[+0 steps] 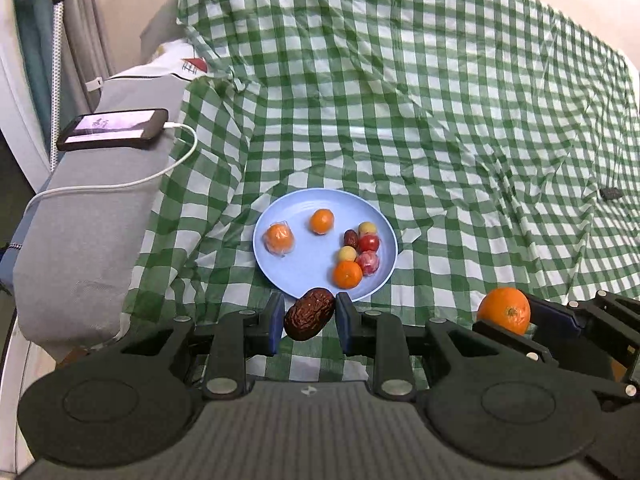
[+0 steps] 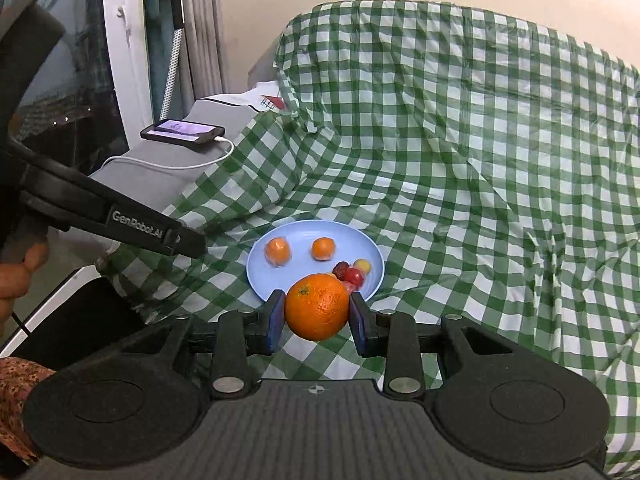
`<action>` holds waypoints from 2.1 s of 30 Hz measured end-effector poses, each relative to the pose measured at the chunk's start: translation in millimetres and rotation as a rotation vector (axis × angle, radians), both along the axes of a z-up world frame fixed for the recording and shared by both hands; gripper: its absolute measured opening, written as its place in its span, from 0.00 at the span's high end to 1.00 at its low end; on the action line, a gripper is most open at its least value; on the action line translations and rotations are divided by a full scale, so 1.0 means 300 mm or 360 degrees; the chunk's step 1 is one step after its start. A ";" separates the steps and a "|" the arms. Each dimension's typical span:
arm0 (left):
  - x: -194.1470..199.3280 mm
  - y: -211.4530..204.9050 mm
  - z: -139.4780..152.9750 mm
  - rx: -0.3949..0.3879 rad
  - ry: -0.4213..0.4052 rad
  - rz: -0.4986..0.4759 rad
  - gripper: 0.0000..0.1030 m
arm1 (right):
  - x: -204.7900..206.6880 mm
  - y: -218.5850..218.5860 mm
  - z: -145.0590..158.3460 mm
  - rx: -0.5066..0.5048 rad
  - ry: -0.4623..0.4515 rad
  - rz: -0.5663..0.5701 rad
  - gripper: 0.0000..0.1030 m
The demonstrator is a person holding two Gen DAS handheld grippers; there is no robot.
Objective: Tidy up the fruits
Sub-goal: 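Carry the tangerine and date to the blue plate and release both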
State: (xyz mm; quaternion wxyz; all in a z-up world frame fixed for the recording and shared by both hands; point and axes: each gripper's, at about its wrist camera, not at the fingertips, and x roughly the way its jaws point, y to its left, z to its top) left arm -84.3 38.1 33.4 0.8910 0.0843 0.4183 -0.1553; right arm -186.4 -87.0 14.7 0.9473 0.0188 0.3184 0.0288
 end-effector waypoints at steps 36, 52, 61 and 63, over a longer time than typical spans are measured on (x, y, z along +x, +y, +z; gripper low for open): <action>0.032 0.007 -0.059 -0.0009 0.0086 0.0006 0.71 | 0.034 0.014 -0.055 -0.0004 0.0128 0.0018 0.66; 0.324 -0.011 -0.132 0.0089 0.0163 0.0078 0.71 | 0.322 -0.026 -0.140 -0.0006 0.0176 -0.0036 0.66; 0.539 -0.105 -0.245 0.0160 0.0227 0.0056 0.71 | 0.578 -0.066 -0.249 -0.0015 0.0230 -0.0089 0.66; 0.580 -0.122 -0.278 0.0170 0.0257 0.0049 0.71 | 0.627 -0.075 -0.283 -0.0022 0.0265 -0.0086 0.66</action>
